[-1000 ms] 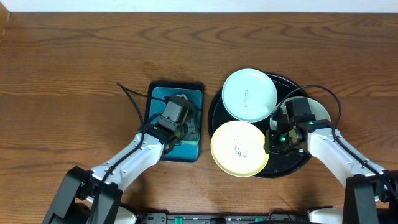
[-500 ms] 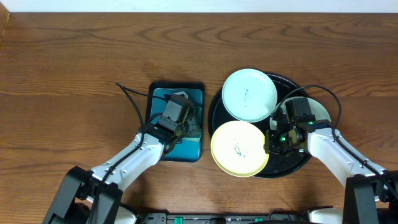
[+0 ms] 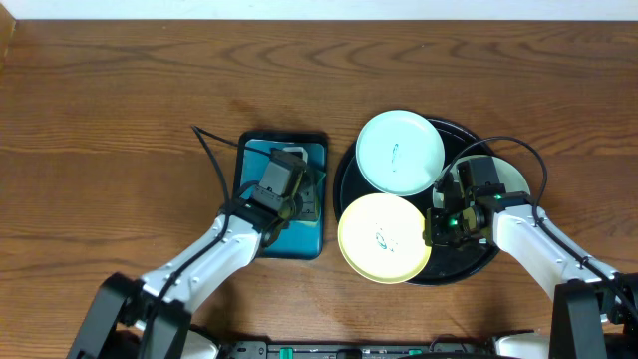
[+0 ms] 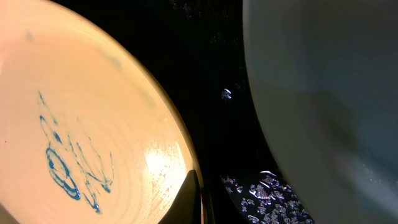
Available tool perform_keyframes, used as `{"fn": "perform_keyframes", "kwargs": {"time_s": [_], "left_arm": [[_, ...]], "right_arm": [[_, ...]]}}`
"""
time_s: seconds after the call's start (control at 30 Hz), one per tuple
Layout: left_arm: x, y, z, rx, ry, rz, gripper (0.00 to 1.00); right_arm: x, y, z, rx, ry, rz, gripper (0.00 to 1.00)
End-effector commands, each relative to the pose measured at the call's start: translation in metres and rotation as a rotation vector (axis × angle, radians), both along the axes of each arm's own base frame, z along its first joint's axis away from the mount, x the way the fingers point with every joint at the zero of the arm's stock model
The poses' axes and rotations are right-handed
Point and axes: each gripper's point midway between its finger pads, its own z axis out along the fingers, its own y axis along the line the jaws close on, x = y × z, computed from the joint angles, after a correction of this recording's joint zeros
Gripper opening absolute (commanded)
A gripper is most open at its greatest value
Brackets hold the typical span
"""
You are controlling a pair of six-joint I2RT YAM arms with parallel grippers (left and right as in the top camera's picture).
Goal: Clean dirty plates on tray and stack at the side
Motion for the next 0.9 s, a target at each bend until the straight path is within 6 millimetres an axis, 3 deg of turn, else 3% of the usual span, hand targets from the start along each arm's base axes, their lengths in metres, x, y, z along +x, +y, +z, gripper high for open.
{"fn": "perform_keyframes", "kwargs": {"time_s": [0.0,0.13,0.53,0.87], "left_arm": [[0.005,0.004,0.027,0.023,-0.106,-0.032,0.08],[0.002,0.006,0.035,0.018,-0.114,-0.032,0.08],[-0.013,0.022,0.019,0.096,-0.033,-0.008,0.07],[-0.011,0.028,0.019,0.123,-0.044,0.018,0.07]], "right_arm": [[0.005,-0.004,-0.001,-0.038,-0.012,-0.003,0.01],[0.010,-0.009,-0.002,-0.064,-0.024,-0.040,0.01],[0.029,-0.007,0.002,-0.051,-0.094,-0.070,0.01],[0.025,-0.011,0.000,-0.077,-0.076,-0.080,0.01]]}}
